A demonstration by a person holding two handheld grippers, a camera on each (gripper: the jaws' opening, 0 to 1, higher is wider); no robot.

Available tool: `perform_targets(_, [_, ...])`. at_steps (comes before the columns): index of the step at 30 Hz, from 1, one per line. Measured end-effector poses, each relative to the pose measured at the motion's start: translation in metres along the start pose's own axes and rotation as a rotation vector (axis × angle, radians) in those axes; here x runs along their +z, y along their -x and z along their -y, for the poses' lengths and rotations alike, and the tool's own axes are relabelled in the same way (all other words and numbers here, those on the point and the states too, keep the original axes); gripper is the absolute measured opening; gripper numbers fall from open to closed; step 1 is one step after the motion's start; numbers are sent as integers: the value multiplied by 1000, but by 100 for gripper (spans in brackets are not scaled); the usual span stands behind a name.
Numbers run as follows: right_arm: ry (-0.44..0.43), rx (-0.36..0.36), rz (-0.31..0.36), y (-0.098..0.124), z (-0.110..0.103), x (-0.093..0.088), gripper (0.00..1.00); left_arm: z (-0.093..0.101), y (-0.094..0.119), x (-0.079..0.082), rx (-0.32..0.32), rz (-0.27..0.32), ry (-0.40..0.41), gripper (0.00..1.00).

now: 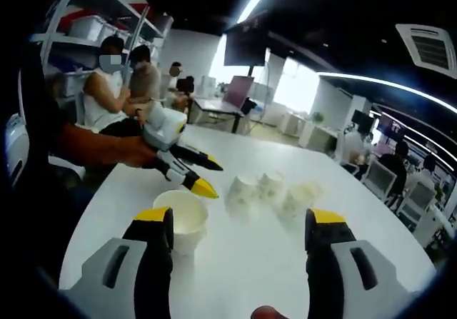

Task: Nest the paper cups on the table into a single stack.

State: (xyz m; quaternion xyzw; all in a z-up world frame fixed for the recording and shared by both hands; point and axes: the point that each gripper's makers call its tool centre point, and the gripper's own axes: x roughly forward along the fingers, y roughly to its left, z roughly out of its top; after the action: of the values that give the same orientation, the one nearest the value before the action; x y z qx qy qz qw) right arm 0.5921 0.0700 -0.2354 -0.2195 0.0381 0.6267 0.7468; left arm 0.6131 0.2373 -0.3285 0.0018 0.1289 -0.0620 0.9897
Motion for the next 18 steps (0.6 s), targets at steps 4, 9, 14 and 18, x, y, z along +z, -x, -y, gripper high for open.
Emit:
perform_targets(4, [-1, 6, -7, -2, 0, -3, 77, 0, -13, 0, 6, -5, 7, 63])
perform_targets(9, [0, 11, -17, -4, -1, -6, 76, -7, -23, -1, 29, -13, -17, 61])
perform_targets(14, [5, 20, -26, -6, -3, -9, 74, -2, -28, -2, 33, -11, -36, 60])
perform_targets(18, [6, 26, -29, -8, -4, -10, 74, 1, -33, -2, 40, -11, -43, 58])
